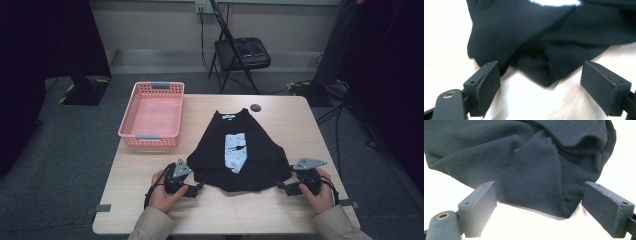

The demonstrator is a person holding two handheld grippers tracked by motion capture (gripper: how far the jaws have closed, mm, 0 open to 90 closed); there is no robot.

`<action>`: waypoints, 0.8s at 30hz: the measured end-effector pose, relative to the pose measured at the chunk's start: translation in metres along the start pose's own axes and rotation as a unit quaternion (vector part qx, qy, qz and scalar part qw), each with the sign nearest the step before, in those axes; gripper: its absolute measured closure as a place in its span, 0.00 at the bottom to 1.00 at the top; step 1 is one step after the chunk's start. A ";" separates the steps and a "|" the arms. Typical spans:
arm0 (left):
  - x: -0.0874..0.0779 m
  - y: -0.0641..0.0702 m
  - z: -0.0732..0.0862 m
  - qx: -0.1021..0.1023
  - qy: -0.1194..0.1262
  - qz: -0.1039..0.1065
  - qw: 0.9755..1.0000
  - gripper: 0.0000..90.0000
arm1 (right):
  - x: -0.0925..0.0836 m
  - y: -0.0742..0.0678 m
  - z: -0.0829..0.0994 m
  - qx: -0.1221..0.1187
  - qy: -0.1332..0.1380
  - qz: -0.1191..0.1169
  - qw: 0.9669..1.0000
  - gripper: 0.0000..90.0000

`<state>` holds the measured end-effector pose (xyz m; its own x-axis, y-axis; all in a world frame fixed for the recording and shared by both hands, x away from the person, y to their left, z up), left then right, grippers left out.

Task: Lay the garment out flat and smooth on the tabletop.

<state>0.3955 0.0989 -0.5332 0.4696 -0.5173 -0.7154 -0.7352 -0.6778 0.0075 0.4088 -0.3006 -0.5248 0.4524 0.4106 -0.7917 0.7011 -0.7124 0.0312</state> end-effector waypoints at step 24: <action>0.001 -0.001 0.001 0.009 0.008 0.007 1.000 0.14 | -0.002 0.004 0.001 0.021 -0.003 -0.016 1.000 0.15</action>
<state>0.3963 0.0999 -0.5349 0.4666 -0.5355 -0.7039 -0.7503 -0.6611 0.0057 0.4104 -0.3052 -0.5242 0.4268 0.4310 -0.7950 0.6917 -0.7219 -0.0201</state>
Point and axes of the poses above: each handheld gripper's, and its own axes: x roughly forward along the jaws, z roughly out of its underside, y roughly to its right, the point moved 4 cm from there along x, roughly forward along the jaws, and after that the axes turned 9 degrees about -y, right-handed, at the moved point
